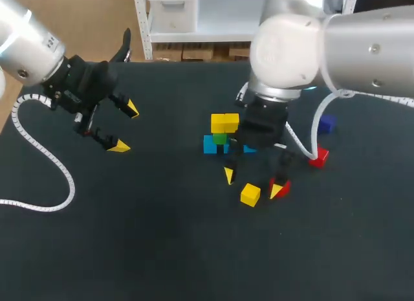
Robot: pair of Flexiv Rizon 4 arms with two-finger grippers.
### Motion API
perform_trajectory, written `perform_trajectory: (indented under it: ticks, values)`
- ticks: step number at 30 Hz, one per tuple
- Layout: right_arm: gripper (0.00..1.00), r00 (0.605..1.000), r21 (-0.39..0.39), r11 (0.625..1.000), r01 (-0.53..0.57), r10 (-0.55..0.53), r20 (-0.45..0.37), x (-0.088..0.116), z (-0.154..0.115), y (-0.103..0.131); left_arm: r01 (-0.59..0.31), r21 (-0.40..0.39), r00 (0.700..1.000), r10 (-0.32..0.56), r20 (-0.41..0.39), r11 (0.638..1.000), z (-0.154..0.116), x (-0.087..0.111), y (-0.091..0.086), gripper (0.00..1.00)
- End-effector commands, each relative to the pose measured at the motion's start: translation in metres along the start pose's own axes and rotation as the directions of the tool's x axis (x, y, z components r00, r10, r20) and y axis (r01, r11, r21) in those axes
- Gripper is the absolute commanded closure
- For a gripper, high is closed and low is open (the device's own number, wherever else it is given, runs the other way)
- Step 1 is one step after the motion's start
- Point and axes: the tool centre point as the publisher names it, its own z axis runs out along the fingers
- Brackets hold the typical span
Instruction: Place the blue cubes, place green cubes on the blue cubes, place the yellow cubes on the green cubes, then place the red cubes on the yellow cubes, and place purple cube on the red cubes.
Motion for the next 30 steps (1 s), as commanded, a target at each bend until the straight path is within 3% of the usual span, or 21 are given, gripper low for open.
perform_trajectory:
  ticks: [1,13,29,30]
  values:
    - [0.00,1.000,0.033,0.999,-0.017,0.017,0.003,0.000,0.001,0.001,-0.003,0.001,1.000,0.003,0.002,1.000,0.000,0.001,0.001,0.00]
    - [0.00,0.997,0.109,0.991,-0.078,0.078,-0.001,0.001,-0.004,0.009,-0.003,0.001,1.000,0.003,0.002,1.000,0.000,0.001,0.001,0.00]
    - [0.00,0.998,0.128,0.990,-0.060,0.057,0.027,0.000,0.002,0.007,-0.003,0.001,1.000,0.003,0.002,1.000,0.000,0.001,0.001,0.00]
    - [0.04,0.998,0.127,0.990,-0.059,0.056,0.028,0.000,0.003,0.006,-0.003,0.001,1.000,0.003,0.002,1.000,0.000,0.001,0.001,0.00]
